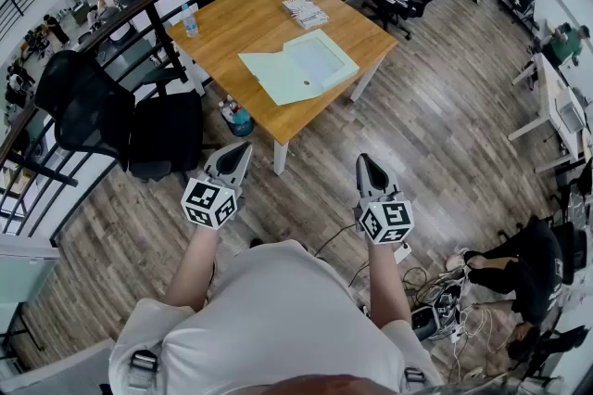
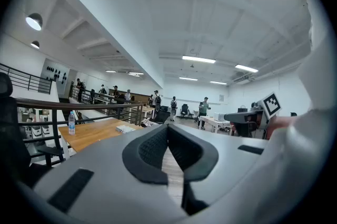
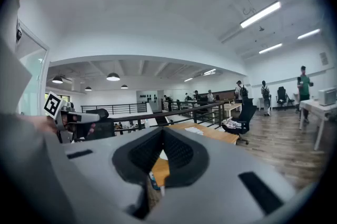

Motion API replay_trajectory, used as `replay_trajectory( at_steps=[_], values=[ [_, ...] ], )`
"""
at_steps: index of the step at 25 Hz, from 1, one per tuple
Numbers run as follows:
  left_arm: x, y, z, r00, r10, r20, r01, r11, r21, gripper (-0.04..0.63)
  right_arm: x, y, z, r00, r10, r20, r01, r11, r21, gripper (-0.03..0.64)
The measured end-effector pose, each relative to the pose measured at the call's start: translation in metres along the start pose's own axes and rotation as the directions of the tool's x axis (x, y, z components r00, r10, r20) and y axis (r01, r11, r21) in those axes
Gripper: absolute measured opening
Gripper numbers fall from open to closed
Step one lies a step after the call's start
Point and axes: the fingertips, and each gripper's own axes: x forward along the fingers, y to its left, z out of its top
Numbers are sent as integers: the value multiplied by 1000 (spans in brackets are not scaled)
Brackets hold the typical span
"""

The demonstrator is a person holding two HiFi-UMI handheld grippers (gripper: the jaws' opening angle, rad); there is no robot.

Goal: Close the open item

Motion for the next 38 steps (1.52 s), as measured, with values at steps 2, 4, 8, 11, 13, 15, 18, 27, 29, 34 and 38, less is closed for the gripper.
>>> replay_trajectory(
  at_steps=[2, 4, 8, 11, 13, 15, 18, 27, 29, 34, 38],
  values=[
    [-1, 2, -2, 1000, 1, 3, -1, 1000, -3, -5, 1, 2, -2, 1000, 1, -2, -1, 1000, -2, 3],
    [-3, 3, -3, 1000, 2, 4, -2, 1000, -6, -5, 2, 4, -3, 1000, 3, -2, -3, 1000, -3, 3],
    [-5, 0, -7, 1000, 1, 3, -1, 1000, -8, -5, 1, 7, -3, 1000, 4, 5, -4, 1000, -4, 3],
    [-7, -3, -8, 1000, 0, 1, 0, 1000, -11, -5, -1, 8, -2, 1000, 5, 9, -5, 1000, 0, 3],
    [-8, -3, -8, 1000, -1, 1, 1, 1000, -12, -5, -1, 8, -1, 1000, 5, 13, -5, 1000, 5, 3],
    [-8, -6, -8, 1000, -9, 1, 9, 1000, -9, -5, -1, 8, -2, 1000, 5, 14, -5, 1000, 11, 3],
    [-9, -11, -8, 1000, -17, 1, 17, 1000, -8, -5, -1, 8, -4, 1000, 9, 10, -9, 1000, 17, 3],
    [-8, -15, -10, 1000, -5, 4, 5, 1000, -14, -5, 0, 9, -11, 999, 40, -9, -40, 999, 17, 3],
    [-9, -16, -9, 1000, -6, 4, 6, 1000, -13, -5, -1, 9, -12, 999, 41, -13, -41, 999, 20, 3],
    [-5, -20, -13, 1000, 1, 0, -1, 1000, -18, 17, -2, 5, -14, 999, 49, -17, -49, 999, 21, 3],
    [-4, -25, -16, 1000, 12, -3, -12, 1000, -23, 38, -6, -1, -16, 998, 53, -23, -53, 998, 19, 3]
  ],
)
